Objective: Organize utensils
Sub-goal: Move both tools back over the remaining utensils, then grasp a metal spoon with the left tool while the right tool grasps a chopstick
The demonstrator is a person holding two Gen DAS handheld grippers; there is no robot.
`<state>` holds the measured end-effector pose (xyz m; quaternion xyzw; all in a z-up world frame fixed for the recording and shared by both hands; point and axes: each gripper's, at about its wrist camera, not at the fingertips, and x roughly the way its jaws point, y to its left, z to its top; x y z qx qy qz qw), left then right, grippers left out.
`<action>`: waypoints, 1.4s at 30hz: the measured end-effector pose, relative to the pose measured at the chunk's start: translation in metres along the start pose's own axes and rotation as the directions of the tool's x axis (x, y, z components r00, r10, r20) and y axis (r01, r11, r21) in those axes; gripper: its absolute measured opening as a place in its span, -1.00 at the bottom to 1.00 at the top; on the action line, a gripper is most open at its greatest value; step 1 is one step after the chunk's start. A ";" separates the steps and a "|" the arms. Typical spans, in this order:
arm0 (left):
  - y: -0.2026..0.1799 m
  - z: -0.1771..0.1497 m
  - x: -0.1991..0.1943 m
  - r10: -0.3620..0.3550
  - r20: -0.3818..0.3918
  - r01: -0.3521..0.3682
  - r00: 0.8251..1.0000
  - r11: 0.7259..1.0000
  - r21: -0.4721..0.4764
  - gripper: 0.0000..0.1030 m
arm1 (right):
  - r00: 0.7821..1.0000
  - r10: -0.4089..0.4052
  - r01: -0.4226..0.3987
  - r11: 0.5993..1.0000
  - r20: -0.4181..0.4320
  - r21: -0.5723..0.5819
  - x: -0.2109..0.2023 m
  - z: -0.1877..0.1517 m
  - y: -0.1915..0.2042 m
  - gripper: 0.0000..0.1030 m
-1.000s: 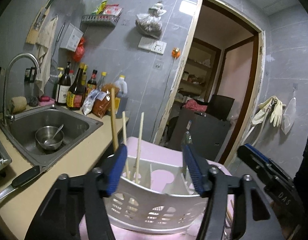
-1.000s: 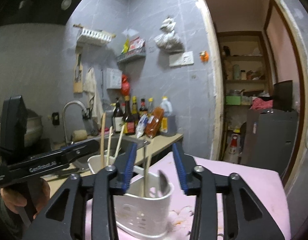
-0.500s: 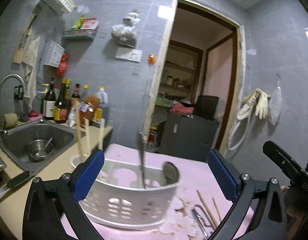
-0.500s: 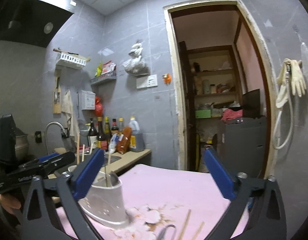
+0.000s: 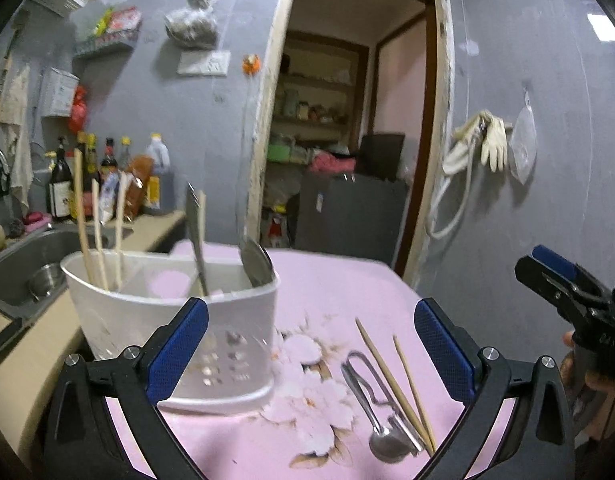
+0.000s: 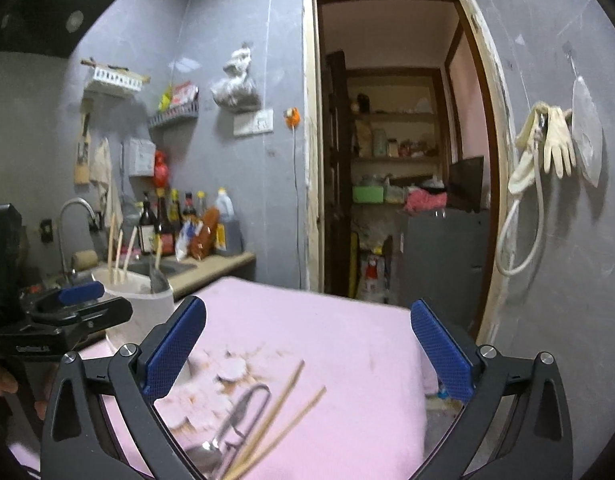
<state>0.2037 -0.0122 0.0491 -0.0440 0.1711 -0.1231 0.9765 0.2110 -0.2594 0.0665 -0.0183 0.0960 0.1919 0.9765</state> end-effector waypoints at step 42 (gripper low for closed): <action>-0.031 -0.044 0.136 -0.098 -0.636 0.158 0.765 0.987 0.038 -0.35 | 0.725 0.168 -0.170 0.983 -0.667 0.064 0.147 -0.069 -0.017 -0.40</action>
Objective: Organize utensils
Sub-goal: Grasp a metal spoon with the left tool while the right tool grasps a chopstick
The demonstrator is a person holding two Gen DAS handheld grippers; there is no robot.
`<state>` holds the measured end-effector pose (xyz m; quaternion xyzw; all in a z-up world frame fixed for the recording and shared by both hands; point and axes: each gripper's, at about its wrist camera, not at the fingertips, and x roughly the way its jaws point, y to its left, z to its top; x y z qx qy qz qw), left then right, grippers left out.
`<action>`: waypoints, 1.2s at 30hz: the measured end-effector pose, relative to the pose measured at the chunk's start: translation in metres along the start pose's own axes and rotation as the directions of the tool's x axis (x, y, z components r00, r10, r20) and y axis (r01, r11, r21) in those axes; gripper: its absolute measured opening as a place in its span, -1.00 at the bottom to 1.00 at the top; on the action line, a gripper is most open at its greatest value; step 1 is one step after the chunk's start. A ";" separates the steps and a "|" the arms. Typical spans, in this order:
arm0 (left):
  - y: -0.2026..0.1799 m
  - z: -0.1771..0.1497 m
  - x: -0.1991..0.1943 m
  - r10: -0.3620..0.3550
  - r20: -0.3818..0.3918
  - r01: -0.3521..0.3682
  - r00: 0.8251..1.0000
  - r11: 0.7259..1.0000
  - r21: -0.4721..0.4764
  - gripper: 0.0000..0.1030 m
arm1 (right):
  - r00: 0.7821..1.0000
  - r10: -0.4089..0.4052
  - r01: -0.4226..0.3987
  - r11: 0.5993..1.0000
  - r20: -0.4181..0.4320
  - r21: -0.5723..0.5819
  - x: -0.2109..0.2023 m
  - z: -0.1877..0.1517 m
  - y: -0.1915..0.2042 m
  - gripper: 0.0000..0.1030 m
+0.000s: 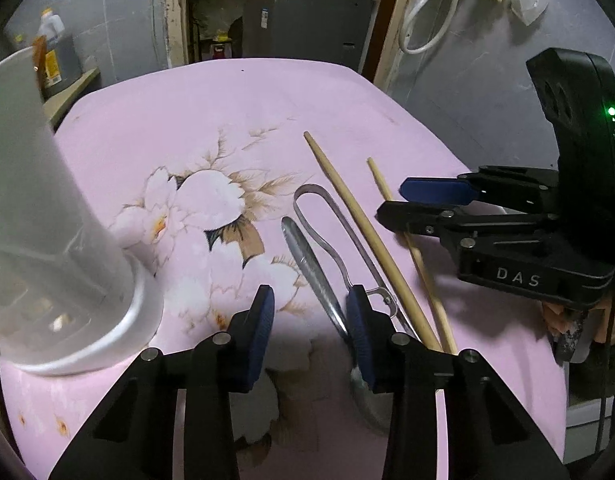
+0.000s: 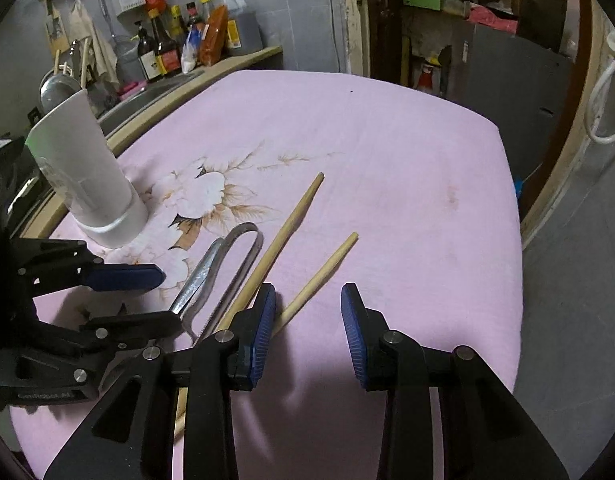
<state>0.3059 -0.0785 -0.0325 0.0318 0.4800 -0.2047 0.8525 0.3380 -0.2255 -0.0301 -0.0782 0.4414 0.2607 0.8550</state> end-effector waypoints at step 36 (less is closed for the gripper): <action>-0.004 -0.007 0.001 0.126 -0.149 -0.110 0.981 0.988 0.113 -0.80 | 0.992 -0.061 0.064 0.998 -0.113 0.025 -0.024 -0.022 -0.005 -0.80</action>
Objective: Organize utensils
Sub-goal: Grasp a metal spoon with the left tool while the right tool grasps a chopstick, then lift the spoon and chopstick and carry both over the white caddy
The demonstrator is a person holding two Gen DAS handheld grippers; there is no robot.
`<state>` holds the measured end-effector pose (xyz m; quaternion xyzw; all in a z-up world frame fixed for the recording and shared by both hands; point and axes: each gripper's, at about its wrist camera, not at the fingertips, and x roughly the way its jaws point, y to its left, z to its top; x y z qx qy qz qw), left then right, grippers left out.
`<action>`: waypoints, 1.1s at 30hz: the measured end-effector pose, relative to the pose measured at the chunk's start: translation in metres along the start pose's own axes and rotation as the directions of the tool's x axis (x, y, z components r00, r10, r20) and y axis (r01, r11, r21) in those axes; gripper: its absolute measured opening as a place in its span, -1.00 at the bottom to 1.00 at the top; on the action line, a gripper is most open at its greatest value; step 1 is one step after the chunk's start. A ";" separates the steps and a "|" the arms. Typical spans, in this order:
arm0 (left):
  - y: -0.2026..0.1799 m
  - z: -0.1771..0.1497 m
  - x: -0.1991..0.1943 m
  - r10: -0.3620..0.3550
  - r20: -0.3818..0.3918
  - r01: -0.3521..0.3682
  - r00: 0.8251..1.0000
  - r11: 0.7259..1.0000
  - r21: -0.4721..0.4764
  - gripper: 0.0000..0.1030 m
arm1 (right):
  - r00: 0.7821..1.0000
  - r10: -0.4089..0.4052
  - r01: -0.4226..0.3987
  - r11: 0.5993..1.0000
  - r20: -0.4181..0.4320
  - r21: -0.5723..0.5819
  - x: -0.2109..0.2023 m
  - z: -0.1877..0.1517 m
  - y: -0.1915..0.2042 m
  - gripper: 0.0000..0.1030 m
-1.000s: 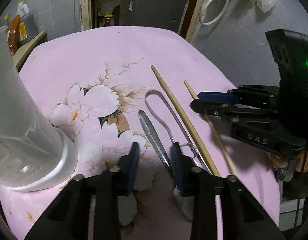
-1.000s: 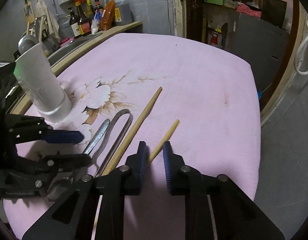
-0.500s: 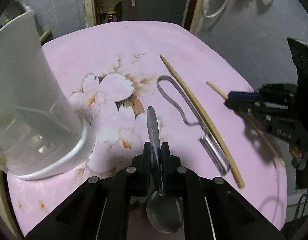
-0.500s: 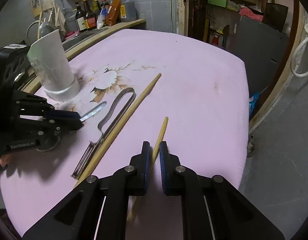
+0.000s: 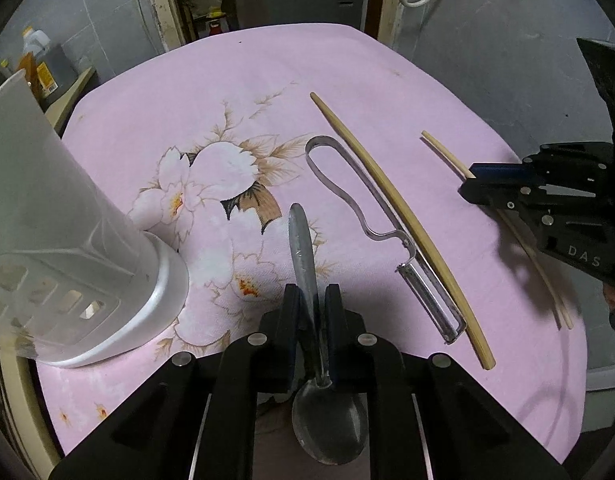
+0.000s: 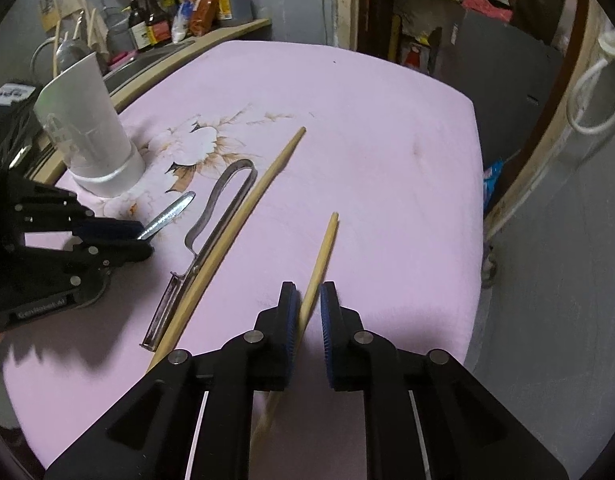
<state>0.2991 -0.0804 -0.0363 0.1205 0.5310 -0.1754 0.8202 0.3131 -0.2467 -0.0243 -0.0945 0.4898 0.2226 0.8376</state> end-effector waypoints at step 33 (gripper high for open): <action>-0.013 -0.103 -0.107 0.115 0.632 -0.003 0.767 0.984 -0.177 -0.90 | 0.702 0.067 -0.101 0.995 0.709 0.006 -0.090 -0.070 0.085 -0.94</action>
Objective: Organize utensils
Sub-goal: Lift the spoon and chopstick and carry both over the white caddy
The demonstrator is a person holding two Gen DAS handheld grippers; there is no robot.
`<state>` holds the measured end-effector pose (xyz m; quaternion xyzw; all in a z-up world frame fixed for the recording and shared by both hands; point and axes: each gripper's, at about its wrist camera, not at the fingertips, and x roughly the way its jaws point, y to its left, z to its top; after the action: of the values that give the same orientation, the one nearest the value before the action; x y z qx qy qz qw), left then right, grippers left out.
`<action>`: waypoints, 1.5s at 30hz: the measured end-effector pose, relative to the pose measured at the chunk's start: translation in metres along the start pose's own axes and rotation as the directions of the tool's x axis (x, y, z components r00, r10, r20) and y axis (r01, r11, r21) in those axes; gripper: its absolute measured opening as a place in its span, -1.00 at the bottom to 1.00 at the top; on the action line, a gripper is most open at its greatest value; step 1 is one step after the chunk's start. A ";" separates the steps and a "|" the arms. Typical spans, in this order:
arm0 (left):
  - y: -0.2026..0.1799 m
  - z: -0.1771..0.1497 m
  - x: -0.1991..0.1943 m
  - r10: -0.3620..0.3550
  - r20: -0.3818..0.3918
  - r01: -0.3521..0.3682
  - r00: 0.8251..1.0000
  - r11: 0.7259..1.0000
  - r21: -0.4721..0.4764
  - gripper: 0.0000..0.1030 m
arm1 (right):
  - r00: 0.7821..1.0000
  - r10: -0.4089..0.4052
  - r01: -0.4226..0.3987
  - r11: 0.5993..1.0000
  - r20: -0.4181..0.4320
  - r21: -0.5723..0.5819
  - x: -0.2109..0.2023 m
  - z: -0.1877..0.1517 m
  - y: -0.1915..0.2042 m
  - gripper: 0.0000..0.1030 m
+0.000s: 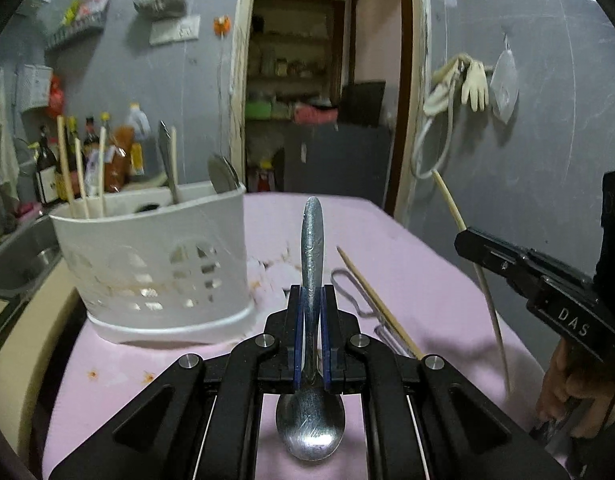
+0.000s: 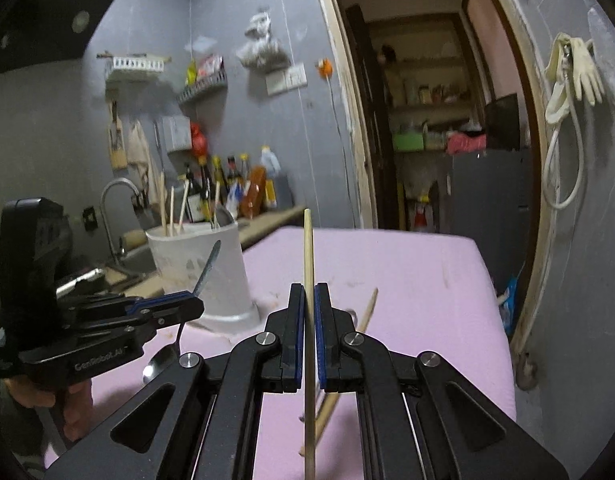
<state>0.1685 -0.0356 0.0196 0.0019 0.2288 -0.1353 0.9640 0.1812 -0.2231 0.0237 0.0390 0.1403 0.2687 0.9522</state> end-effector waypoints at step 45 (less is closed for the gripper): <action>0.201 0.081 0.004 0.261 0.308 -0.141 0.915 0.922 -0.360 -0.89 | 0.915 0.139 -0.167 0.985 0.378 0.042 0.160 0.100 0.074 -0.94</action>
<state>0.2598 0.1513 0.0783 -0.1600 0.0717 0.0081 0.9845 0.3031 -0.0762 0.0912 0.1352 -0.0374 0.3247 0.9353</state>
